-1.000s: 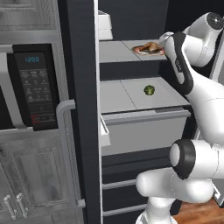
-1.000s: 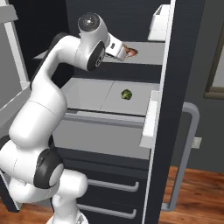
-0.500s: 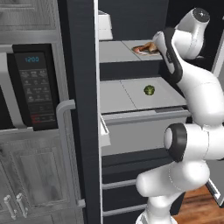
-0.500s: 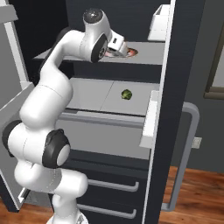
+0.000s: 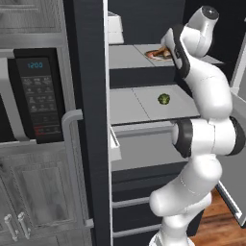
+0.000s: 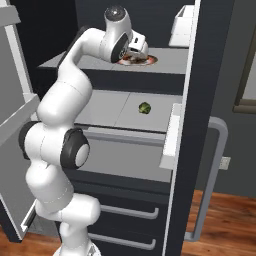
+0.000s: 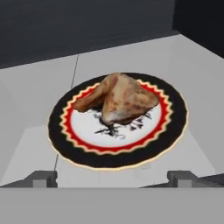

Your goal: Retrieve the chicken drumstick from the fridge and place it on the cutting board.

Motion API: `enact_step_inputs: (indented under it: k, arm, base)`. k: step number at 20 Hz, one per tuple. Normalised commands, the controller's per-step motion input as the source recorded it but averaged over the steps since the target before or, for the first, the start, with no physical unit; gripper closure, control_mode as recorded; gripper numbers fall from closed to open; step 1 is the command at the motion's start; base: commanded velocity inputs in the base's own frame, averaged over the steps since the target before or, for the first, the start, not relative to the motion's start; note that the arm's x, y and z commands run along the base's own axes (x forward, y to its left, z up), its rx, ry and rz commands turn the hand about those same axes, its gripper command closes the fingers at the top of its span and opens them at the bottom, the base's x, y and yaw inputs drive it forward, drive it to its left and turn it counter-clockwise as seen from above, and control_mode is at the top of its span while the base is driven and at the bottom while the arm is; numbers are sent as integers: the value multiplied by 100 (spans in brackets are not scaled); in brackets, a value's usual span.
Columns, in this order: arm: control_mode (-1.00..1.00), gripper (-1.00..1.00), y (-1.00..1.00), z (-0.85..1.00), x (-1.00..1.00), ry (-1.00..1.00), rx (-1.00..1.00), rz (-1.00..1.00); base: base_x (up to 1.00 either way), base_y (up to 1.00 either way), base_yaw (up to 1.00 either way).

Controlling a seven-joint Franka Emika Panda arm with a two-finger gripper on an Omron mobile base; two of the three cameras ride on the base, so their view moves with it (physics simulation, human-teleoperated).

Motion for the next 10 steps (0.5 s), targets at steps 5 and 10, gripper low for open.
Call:
enact_step_inputs:
  k: [5,10]
  arm:
    - [-100,-100,-1,-16,57,1,-6,7]
    - [-100,-100,-3,-23,54,6,-10,3]
  base:
    - [0,0,0]
    - [0,0,0]
